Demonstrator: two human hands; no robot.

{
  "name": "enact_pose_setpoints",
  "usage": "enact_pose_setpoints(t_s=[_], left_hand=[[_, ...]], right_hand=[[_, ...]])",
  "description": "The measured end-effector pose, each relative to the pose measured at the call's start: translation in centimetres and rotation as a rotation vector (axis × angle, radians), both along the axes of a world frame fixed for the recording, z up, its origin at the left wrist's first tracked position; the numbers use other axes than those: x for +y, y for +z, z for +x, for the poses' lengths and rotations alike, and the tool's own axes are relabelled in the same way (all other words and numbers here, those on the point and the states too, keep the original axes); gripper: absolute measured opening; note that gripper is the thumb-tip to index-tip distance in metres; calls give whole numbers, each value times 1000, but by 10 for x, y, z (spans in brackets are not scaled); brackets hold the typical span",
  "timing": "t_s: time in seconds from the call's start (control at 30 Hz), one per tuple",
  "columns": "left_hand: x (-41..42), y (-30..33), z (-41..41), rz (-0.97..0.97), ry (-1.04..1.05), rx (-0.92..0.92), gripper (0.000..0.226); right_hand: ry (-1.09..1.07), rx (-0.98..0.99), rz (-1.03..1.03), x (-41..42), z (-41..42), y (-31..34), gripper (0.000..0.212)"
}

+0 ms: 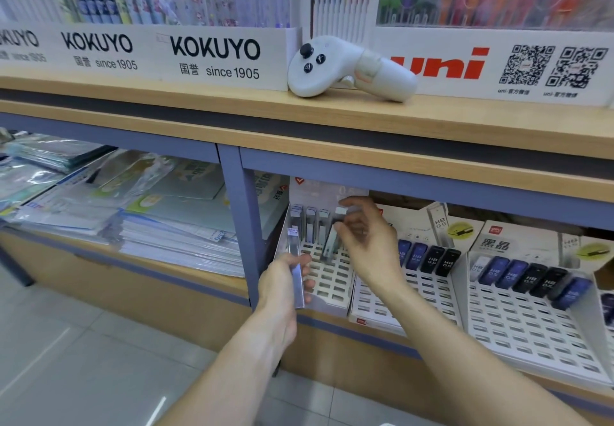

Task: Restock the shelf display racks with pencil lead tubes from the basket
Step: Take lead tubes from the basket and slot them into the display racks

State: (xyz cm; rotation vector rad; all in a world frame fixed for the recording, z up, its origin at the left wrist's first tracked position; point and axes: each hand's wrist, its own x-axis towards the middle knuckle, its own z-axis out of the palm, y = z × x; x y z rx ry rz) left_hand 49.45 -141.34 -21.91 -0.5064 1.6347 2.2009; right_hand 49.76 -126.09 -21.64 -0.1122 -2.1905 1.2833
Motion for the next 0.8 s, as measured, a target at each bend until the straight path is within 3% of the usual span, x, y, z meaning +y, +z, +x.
enact_pose_setpoints(t_s=[0.13,0.63,0.8], left_hand=[[3,-1,0,-27,-4,-59,27],[6,-11,-8,-66,-28,-88,22],[5,-13,-6,-71,-22,-66,23]], right_hand=[[-70,67,69,-3,-11,-6,32],[-91,19,373,0,-20,-13,30],[-77,13,588,-8,-32,-14,29]])
